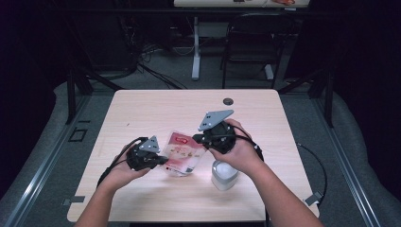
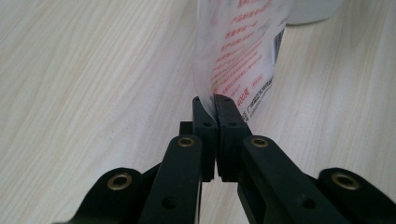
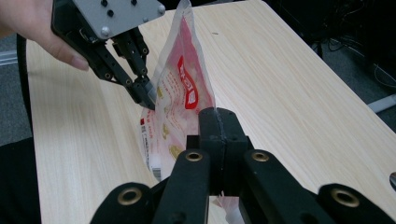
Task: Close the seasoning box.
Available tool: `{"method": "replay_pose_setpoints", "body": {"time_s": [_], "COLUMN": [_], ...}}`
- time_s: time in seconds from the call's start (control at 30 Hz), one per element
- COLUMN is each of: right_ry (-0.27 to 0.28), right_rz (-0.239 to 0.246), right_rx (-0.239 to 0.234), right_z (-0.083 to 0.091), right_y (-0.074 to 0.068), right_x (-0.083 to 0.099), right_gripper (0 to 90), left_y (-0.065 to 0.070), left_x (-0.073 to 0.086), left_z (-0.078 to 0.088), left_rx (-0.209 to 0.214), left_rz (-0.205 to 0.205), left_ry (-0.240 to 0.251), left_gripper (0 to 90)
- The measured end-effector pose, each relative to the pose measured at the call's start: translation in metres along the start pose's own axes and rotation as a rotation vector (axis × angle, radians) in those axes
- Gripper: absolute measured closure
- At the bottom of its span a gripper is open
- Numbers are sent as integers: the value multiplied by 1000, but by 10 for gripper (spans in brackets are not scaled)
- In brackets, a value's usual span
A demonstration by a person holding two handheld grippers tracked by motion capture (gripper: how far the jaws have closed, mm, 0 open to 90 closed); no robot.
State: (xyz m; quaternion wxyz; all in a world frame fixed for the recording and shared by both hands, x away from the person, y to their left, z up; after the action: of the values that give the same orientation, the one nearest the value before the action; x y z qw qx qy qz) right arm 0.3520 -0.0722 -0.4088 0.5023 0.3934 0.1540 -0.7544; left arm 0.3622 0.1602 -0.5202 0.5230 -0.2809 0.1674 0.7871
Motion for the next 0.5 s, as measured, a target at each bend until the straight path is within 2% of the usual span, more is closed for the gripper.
{"method": "replay_pose_setpoints", "body": {"time_s": [0.17, 0.3, 0.37, 0.5], "right_ry": [-10, -12, -27, -18], "right_rz": [12, 26, 38, 46], "right_rx": [-2, -3, 2, -3], "right_z": [-7, -11, -13, -14], "right_y": [-4, -10, -13, -16], "right_x": [-6, -10, -10, -10], "right_gripper": [900, 900, 900, 900], "left_y": [-1, -2, -2, -1], "left_x": [9, 16, 18, 18], "left_z": [2, -1, -4, -5], "left_rx": [-10, 1, 0, -14], "left_rz": [23, 51, 56, 53], "left_ry": [14, 28, 21, 11], "left_gripper": [885, 868, 850, 833]}}
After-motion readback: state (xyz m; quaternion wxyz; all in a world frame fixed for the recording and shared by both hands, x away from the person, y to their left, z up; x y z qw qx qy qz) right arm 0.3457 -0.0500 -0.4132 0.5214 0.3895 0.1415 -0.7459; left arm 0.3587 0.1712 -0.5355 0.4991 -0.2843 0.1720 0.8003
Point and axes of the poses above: each handheld gripper's, and its own axes: z roughly backward along the jaws, x roughly out of its underside, y roughly to its right, the point moved 3 cm from there along -z, roughly forward along the jaws, and after that the axes turned 1 degree about z, right-handed, at the moved point
